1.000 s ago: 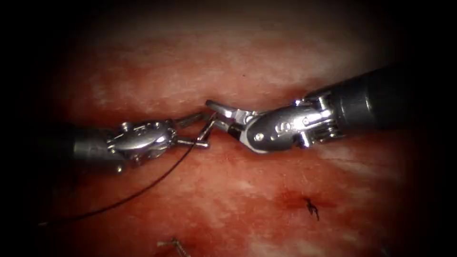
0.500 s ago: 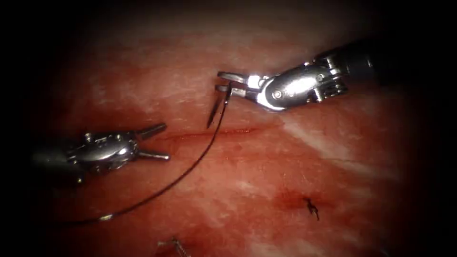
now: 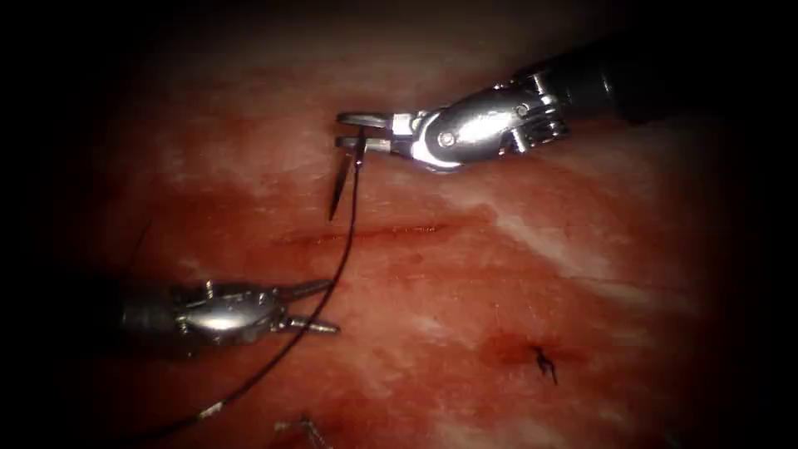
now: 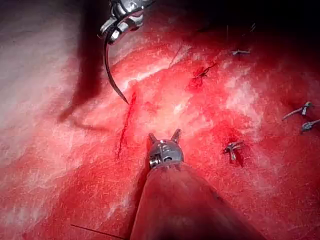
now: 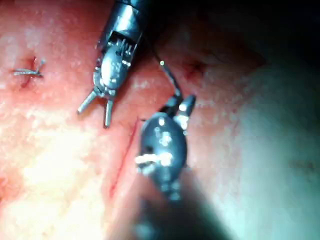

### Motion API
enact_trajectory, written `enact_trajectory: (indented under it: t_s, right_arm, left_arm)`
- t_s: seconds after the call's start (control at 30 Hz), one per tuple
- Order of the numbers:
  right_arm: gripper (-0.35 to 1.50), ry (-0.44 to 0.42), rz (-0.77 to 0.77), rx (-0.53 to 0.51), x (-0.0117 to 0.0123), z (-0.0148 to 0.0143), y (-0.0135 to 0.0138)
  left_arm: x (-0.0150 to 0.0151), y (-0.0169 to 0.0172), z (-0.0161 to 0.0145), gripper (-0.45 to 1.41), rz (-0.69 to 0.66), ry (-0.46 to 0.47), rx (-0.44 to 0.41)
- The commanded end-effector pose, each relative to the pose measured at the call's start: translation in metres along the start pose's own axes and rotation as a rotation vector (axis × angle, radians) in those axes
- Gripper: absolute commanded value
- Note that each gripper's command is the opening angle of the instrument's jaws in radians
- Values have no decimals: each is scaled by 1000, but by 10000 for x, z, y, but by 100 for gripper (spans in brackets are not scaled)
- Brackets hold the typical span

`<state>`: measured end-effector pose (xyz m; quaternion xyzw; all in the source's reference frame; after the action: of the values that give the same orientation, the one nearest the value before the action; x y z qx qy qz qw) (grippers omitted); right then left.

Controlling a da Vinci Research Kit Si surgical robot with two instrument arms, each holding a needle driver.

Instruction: Wound Closure

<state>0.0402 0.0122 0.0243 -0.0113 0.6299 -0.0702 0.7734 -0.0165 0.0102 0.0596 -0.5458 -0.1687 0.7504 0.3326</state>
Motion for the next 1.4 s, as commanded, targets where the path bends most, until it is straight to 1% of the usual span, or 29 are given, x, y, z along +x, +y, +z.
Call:
enact_trajectory:
  t_s: [0.03,0.23,0.4,0.6,0.77,0.87,1.03,1.17,1.4]
  right_arm:
    - [-35,-26,-14,18,-4,11,-4]
    - [-35,-58,-38,50,-3,24,-6]
    - [-35,-100,-87,109,-5,39,-8]
    - [-35,-117,-126,127,-7,51,-5]
    - [-35,-124,-152,139,-11,54,-7]
    - [-35,-137,-176,163,-20,57,-11]
    - [-35,-137,-191,164,-30,59,-15]
    - [-35,-136,-205,165,-32,60,-15]
    - [-35,-126,-215,155,-26,64,-14]
  left_arm:
    - [-6,4,7,29,-4,-2,-1]
    - [-2,4,13,29,-6,-4,2]
    - [-2,3,16,27,-7,-7,2]
    - [-1,0,17,25,-7,-9,0]
    - [1,-3,17,24,-9,-15,-3]
    - [3,-6,20,22,-11,-23,-5]
    - [5,-8,24,20,-12,-26,-4]
    - [5,-8,24,20,-12,-32,-4]
    - [0,-6,28,19,-8,-37,0]
